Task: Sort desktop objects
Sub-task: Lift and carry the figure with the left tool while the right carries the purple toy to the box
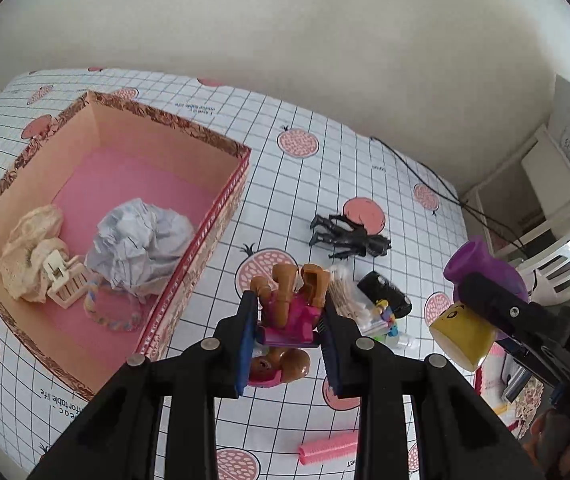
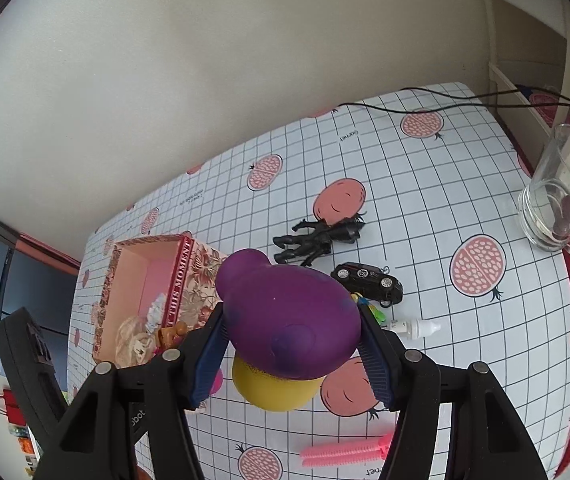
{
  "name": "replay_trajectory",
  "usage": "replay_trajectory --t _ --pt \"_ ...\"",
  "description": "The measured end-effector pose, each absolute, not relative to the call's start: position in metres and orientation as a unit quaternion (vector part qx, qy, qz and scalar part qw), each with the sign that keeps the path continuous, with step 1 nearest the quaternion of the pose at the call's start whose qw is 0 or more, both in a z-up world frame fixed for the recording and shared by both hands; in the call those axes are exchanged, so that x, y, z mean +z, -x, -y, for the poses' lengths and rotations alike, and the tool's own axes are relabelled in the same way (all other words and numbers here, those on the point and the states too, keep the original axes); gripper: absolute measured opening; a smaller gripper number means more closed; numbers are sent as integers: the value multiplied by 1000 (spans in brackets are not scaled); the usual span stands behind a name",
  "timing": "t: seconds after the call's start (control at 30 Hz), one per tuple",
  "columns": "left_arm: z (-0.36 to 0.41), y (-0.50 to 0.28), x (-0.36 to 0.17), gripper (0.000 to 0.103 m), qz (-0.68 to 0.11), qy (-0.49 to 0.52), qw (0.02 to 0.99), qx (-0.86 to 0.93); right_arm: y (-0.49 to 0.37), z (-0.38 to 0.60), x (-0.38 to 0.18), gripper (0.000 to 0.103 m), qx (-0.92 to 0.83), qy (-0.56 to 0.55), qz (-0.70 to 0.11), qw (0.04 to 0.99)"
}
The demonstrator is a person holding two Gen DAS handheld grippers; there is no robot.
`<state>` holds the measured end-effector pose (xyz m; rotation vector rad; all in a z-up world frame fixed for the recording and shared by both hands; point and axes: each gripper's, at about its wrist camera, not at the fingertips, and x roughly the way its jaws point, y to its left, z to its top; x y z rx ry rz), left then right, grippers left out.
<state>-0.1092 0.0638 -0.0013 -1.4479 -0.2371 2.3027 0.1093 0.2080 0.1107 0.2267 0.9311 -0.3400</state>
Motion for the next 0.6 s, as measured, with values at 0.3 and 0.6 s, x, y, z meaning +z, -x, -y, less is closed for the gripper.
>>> replay_trajectory --t 0.3,0.6 --pt "-21 111 37 31 138 466 186 854 -107 -241 136 65 -130 -86 -406 900" --pt "29 115 57 31 183 429 158 870 -110 -268 142 65 -102 -62 -390 913"
